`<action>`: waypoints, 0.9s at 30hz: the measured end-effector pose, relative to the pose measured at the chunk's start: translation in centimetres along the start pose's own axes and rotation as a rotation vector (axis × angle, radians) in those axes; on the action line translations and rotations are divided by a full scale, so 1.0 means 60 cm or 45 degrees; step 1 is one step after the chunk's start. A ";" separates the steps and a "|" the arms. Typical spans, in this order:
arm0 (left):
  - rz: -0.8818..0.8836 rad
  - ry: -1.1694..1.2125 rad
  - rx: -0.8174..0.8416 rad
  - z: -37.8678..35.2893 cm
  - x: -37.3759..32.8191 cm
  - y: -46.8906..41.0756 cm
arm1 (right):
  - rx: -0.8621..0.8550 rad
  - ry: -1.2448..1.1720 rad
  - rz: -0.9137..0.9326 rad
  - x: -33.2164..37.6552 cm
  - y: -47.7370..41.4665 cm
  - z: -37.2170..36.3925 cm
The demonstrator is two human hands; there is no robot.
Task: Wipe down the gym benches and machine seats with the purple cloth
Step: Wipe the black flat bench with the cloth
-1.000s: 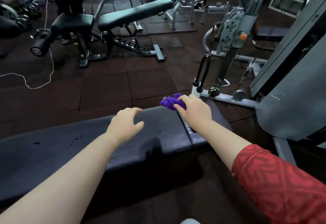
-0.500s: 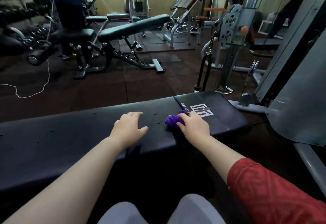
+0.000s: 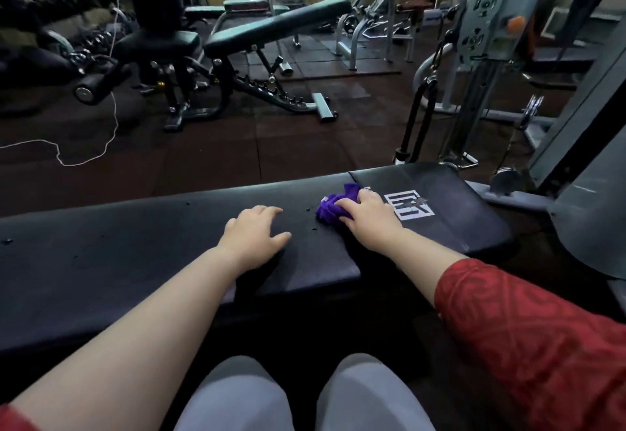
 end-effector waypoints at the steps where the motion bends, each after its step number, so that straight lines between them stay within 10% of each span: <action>1: 0.015 0.002 0.010 -0.003 0.002 -0.019 | 0.005 0.013 0.026 -0.004 -0.026 -0.003; 20: 0.133 -0.068 0.188 -0.011 0.020 -0.233 | 0.203 -0.295 0.576 -0.052 -0.216 -0.021; 27: 0.015 -0.024 0.179 -0.017 -0.064 -0.268 | 0.125 -0.405 0.165 -0.120 -0.181 0.000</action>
Point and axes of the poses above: each hand's wrist, its own y-axis away from the middle knuckle, its own z-axis out of the back of the hand, x = y × z, the point moved 3 cm from there along -y, towards the middle knuckle, and after that the axes turned 10 degrees about -y, right-handed, at the moved point
